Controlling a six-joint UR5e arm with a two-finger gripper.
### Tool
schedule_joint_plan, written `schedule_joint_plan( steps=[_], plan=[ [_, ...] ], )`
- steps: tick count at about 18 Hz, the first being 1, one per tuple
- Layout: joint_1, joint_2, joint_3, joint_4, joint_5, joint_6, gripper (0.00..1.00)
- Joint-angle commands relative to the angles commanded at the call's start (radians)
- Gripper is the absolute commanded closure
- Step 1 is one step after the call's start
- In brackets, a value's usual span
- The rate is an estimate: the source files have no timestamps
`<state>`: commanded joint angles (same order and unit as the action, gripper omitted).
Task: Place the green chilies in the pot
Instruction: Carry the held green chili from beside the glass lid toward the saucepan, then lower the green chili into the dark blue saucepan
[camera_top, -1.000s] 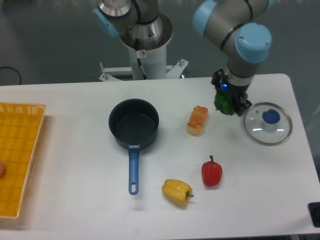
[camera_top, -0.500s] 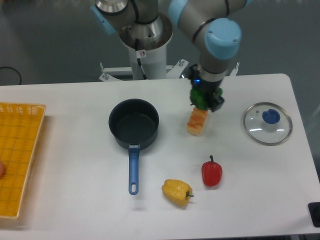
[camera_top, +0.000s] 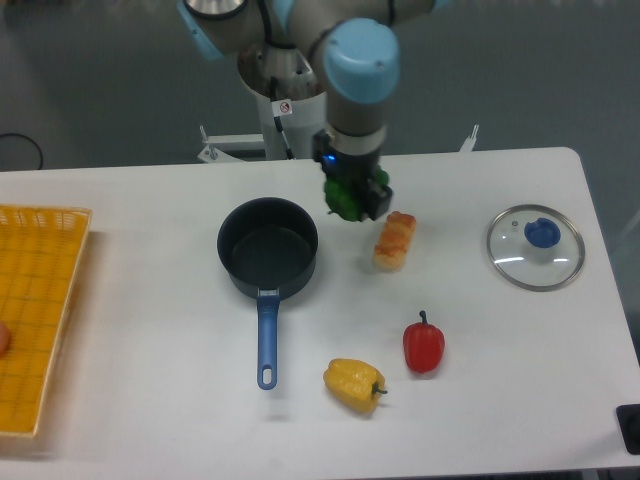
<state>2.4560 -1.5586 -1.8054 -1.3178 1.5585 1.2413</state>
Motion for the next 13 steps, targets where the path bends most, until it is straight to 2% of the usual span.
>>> schedule_joint_plan(
  steps=[3, 6, 13],
  plan=[
    [-0.051, 0.022, -0.044, 0.064, 0.002, -0.074, 0.39],
    [-0.097, 0.015, -0.080, 0.130, 0.009, -0.127, 0.39],
    [-0.123, -0.015, -0.126, 0.182, 0.040, -0.143, 0.39]
  ],
)
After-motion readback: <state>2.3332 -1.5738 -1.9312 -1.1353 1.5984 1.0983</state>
